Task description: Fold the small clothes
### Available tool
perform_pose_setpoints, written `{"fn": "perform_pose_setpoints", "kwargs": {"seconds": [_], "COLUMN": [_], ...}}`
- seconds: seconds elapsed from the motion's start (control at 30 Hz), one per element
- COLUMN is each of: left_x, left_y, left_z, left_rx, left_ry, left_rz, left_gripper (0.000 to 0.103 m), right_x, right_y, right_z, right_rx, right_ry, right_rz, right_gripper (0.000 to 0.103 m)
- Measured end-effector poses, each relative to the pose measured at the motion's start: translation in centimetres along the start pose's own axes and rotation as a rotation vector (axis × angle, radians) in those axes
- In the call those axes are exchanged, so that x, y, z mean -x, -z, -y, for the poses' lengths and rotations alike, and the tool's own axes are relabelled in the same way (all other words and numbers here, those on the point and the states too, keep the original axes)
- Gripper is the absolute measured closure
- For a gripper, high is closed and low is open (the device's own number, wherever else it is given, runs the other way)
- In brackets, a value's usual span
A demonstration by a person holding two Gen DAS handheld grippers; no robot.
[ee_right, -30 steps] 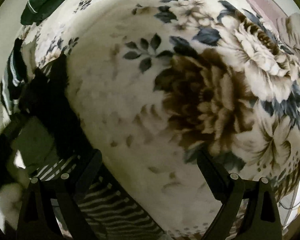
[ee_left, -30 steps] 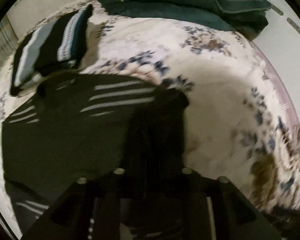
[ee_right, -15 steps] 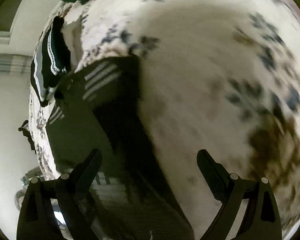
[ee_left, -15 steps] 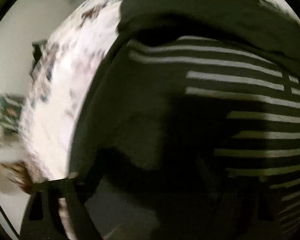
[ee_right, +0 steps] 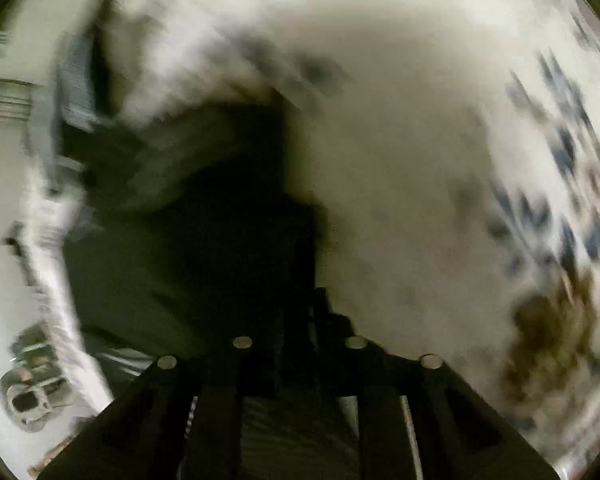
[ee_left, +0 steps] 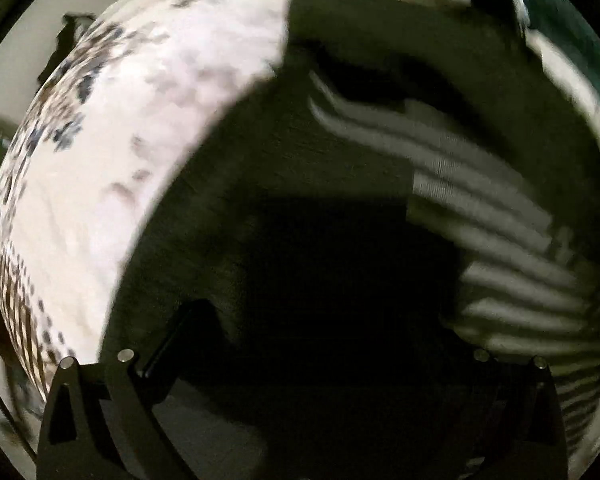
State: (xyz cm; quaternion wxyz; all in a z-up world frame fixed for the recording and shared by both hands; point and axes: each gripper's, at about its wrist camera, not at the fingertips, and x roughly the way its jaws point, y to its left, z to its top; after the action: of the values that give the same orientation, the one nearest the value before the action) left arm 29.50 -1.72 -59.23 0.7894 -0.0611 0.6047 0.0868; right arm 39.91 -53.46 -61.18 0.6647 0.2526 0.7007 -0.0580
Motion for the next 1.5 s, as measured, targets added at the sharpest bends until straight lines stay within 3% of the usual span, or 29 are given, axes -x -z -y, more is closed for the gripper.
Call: {"fn": "perform_pose_setpoints", "kwargs": {"seconds": [0.07, 0.13, 0.2, 0.27, 0.33, 0.47, 0.63, 0.77, 0.83, 0.87, 0.9, 0.93, 1.0, 1.07, 1.17, 1.23, 1.27, 1.33, 1.4, 1.5], "left_x": [2.4, 3.6, 3.5, 2.2, 0.5, -3.1, -4.1, -3.4, -3.3, -3.4, -3.3, -3.3, -3.6, -3.7, -3.8, -3.2, -2.4, -0.9, 0.4, 2.4], "left_y": [-1.7, -3.6, -6.4, -9.1, -12.3, -15.2, -11.4, -9.4, -9.4, -9.4, -9.2, -9.2, -9.6, -9.6, -10.1, -10.6, -10.7, -10.8, -10.9, -10.5], "left_z": [-1.5, -2.8, -4.3, -5.0, -5.5, -5.1, -4.7, -4.9, -5.0, -5.1, -5.2, -5.3, -5.3, -5.3, -5.4, -5.4, -5.5, -5.6, -5.7, -6.0], "left_rx": [0.091, 0.178, 0.293, 0.374, 0.412, 0.354, 0.195, 0.141, 0.149, 0.157, 0.170, 0.177, 0.184, 0.186, 0.177, 0.162, 0.144, 0.098, 0.062, 0.027], "left_ry": [0.076, 0.134, 0.227, 0.276, 0.292, 0.255, 0.197, 0.182, 0.190, 0.194, 0.202, 0.206, 0.213, 0.216, 0.216, 0.214, 0.193, 0.150, 0.118, 0.076], "left_rz": [0.053, 0.091, 0.110, 0.115, 0.113, 0.067, 0.052, 0.063, 0.064, 0.059, 0.055, 0.055, 0.059, 0.058, 0.044, 0.047, 0.066, 0.105, 0.138, 0.171], "left_gripper": [0.000, 0.000, 0.000, 0.000, 0.002, 0.015, 0.014, 0.014, 0.014, 0.014, 0.014, 0.014, 0.014, 0.014, 0.014, 0.014, 0.014, 0.014, 0.014, 0.008], "right_x": [0.6, 2.7, 4.9, 6.0, 5.2, 0.4, -7.1, -12.9, -14.8, -14.9, -14.4, -14.1, -12.4, -12.0, -12.8, -11.9, -10.6, -7.4, -4.2, 1.4], "right_y": [0.8, 1.3, 1.5, 1.0, -0.1, -2.9, -4.8, -5.2, -5.1, -5.0, -4.9, -5.1, -6.2, -7.3, -7.9, -8.1, -8.2, -8.0, -7.3, -6.2], "right_z": [0.5, -0.4, -2.9, -7.3, -12.3, -24.3, -37.8, -44.0, -45.0, -45.3, -45.7, -46.0, -46.3, -46.2, -46.0, -44.7, -43.3, -39.1, -34.7, -25.1], "right_rx": [-0.012, 0.003, 0.030, 0.096, 0.180, 0.379, 0.632, 0.736, 0.738, 0.754, 0.775, 0.765, 0.728, 0.709, 0.676, 0.625, 0.578, 0.481, 0.404, 0.261], "right_ry": [0.029, 0.039, 0.008, -0.050, -0.107, -0.172, -0.161, -0.097, -0.077, -0.087, -0.092, -0.090, -0.096, -0.083, -0.080, -0.088, -0.129, -0.188, -0.205, -0.154], "right_rz": [-0.003, 0.052, 0.133, 0.169, 0.135, 0.041, -0.064, -0.161, -0.203, -0.183, -0.145, -0.126, -0.038, -0.007, -0.082, -0.124, -0.137, -0.118, -0.104, -0.053], "right_gripper": [0.084, 0.057, 0.047, 0.047, 0.047, 0.047, 0.047, 0.042, 0.047, 0.062, 0.099, 0.100, 0.101, 0.101, 0.101, 0.088, 0.084, 0.054, 0.051, 0.049]}}
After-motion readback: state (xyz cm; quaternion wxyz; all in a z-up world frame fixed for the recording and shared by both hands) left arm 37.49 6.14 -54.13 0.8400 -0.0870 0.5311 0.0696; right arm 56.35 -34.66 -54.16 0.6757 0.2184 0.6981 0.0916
